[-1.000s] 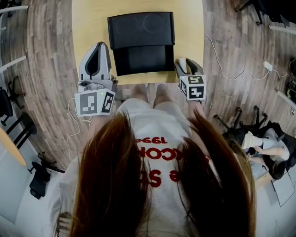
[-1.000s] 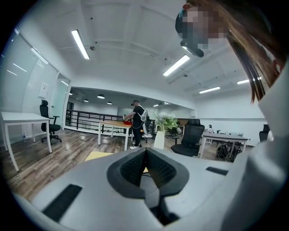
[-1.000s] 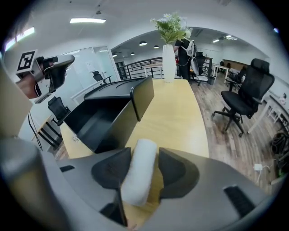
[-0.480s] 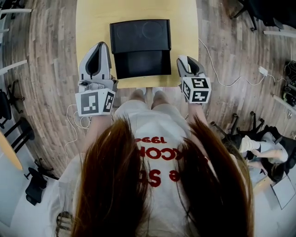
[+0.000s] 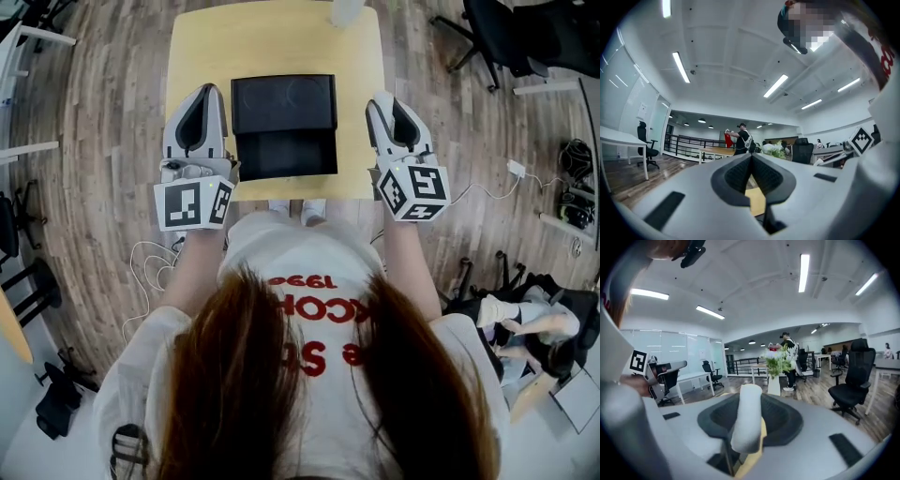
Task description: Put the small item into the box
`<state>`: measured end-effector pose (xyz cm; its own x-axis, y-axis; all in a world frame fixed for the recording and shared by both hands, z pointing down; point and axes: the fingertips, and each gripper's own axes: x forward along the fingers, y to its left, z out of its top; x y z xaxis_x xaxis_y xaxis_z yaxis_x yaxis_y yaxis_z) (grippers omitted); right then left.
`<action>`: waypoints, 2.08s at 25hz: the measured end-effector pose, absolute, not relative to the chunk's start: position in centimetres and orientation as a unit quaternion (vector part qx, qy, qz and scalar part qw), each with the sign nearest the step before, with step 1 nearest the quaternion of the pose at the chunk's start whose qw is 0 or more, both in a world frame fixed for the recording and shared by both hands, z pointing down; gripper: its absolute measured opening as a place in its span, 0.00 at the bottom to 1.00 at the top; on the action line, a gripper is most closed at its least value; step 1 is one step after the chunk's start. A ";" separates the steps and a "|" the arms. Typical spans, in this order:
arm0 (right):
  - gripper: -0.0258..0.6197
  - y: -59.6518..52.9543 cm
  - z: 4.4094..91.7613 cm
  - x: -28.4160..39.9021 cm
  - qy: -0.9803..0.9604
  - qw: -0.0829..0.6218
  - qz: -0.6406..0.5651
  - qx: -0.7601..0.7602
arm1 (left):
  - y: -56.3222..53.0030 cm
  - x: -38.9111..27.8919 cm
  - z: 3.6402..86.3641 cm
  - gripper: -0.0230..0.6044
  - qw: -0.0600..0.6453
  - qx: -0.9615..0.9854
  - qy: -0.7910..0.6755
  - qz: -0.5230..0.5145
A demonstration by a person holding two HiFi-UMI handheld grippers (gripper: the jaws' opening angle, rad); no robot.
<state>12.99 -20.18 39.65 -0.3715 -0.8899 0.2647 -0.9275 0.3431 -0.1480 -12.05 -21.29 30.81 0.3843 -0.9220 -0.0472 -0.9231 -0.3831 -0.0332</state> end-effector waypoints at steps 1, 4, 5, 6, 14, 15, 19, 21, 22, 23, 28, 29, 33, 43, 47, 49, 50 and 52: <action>0.26 -20.4 38.5 13.1 -0.819 0.057 0.126 0.558 | -21.4 -12.0 30.4 0.05 0.031 -0.831 0.555 0.016; 0.26 -20.7 36.0 13.4 -0.823 0.021 0.110 0.556 | -21.7 -11.7 29.3 0.05 0.042 -0.830 0.555 0.028; 0.26 -20.7 35.6 13.4 -0.825 0.016 0.107 0.555 | -21.7 -11.6 29.0 0.05 0.045 -0.830 0.556 0.031; 0.26 -20.7 35.2 13.4 -0.826 0.015 0.105 0.553 | -21.7 -11.6 28.8 0.05 0.048 -0.829 0.557 0.034; 0.26 -21.9 33.9 8.9 -0.864 0.021 0.100 0.493 | -21.1 -14.9 28.0 0.05 0.050 -0.802 0.595 0.036; 0.26 -22.1 33.8 7.9 -0.870 0.021 0.099 0.482 | -20.9 -15.6 27.9 0.05 0.050 -0.796 0.602 0.036; 0.26 -22.4 33.6 4.4 -0.891 0.021 0.099 0.443 | -19.9 -18.1 27.9 0.05 0.051 -0.777 0.627 0.032; 0.26 -22.6 33.8 3.0 -0.896 0.024 0.103 0.431 | -19.4 -19.2 28.0 0.05 0.048 -0.769 0.637 0.032; 0.26 -22.7 34.0 2.6 -0.898 0.026 0.105 0.427 | -19.3 -19.6 28.1 0.05 0.046 -0.767 0.640 0.033; 0.26 -22.7 34.2 2.2 -0.898 0.028 0.108 0.425 | -19.2 -19.9 28.3 0.05 0.044 -0.765 0.642 0.033; 0.26 -21.9 37.1 1.4 -0.898 0.069 0.123 0.416 | -18.9 -20.0 30.0 0.05 0.025 -0.766 0.642 0.028; 0.26 -21.7 38.2 1.4 -0.897 0.082 0.128 0.415 | -18.9 -19.8 30.4 0.05 0.020 -0.767 0.640 0.026; 0.26 -20.1 43.0 0.9 -0.890 0.134 0.155 0.407 | -18.4 -19.3 32.1 0.05 0.000 -0.775 0.631 0.013; 0.26 -16.2 53.4 0.8 -0.872 0.235 0.196 0.382 | -17.1 -19.7 36.2 0.05 -0.039 -0.774 0.632 -0.029; 0.26 -15.7 55.3 0.5 -0.868 0.263 0.195 0.374 | -16.8 -19.8 37.3 0.05 -0.050 -0.773 0.632 -0.038; 0.27 -15.3 55.9 0.5 -0.865 0.278 0.188 0.373 | -16.6 -19.8 37.6 0.05 -0.054 -0.772 0.632 -0.041; 0.27 -15.2 55.9 0.4 -0.864 0.282 0.185 0.373 | -16.5 -19.8 37.7 0.05 -0.055 -0.772 0.632 -0.042; 0.28 -15.2 55.9 0.4 -0.863 0.286 0.183 0.373 | -16.6 -19.8 37.9 0.05 -0.056 -0.771 0.633 -0.044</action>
<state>0.37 -15.25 55.90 -0.5582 -0.5387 0.6310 -0.7485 0.6551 -0.1030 -19.76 -16.59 37.85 0.1954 -0.9708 0.1392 -0.9807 -0.1930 0.0308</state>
